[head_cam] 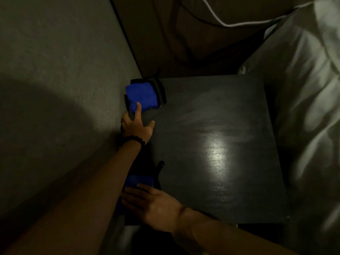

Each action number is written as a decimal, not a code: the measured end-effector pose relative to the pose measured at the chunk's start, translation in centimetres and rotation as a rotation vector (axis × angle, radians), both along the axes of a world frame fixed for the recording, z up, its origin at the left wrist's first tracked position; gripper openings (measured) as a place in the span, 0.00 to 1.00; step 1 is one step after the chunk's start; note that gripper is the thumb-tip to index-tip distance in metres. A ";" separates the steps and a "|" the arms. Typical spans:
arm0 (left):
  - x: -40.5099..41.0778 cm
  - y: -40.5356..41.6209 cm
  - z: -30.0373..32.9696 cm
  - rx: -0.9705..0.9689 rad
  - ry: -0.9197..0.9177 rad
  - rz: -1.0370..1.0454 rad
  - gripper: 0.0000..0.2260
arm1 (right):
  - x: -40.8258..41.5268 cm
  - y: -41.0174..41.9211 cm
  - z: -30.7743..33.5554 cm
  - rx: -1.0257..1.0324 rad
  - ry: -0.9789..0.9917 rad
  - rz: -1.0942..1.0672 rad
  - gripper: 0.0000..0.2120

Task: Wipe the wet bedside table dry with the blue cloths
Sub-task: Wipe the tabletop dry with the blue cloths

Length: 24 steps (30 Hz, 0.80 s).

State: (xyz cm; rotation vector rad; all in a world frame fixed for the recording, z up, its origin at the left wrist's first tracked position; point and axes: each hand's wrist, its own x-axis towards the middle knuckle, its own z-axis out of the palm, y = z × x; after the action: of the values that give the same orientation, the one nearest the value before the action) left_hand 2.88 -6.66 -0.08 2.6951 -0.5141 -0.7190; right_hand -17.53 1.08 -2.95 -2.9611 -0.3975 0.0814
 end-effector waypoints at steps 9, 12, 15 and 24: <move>1.4 -0.9 0.7 -0.086 -0.161 -0.056 0.26 | -4.8 -10.1 0.7 0.084 -0.159 -0.139 0.22; 2.2 -1.5 0.9 -0.134 -0.180 -0.068 0.23 | -5.0 -14.6 0.7 0.172 -0.152 -0.324 0.31; 2.5 -1.5 0.9 -0.137 -0.202 -0.103 0.24 | -4.0 -18.1 1.2 0.212 -0.110 -0.506 0.34; -0.1 -2.9 2.6 -0.385 -0.445 -0.243 0.17 | 4.6 -22.4 6.2 1.278 -0.247 -1.249 0.11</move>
State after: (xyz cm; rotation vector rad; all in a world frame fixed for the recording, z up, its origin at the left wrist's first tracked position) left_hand 2.75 -9.55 2.56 2.4376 -0.9873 -0.0451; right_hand -12.90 -21.32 3.22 -1.4973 1.0008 -0.4743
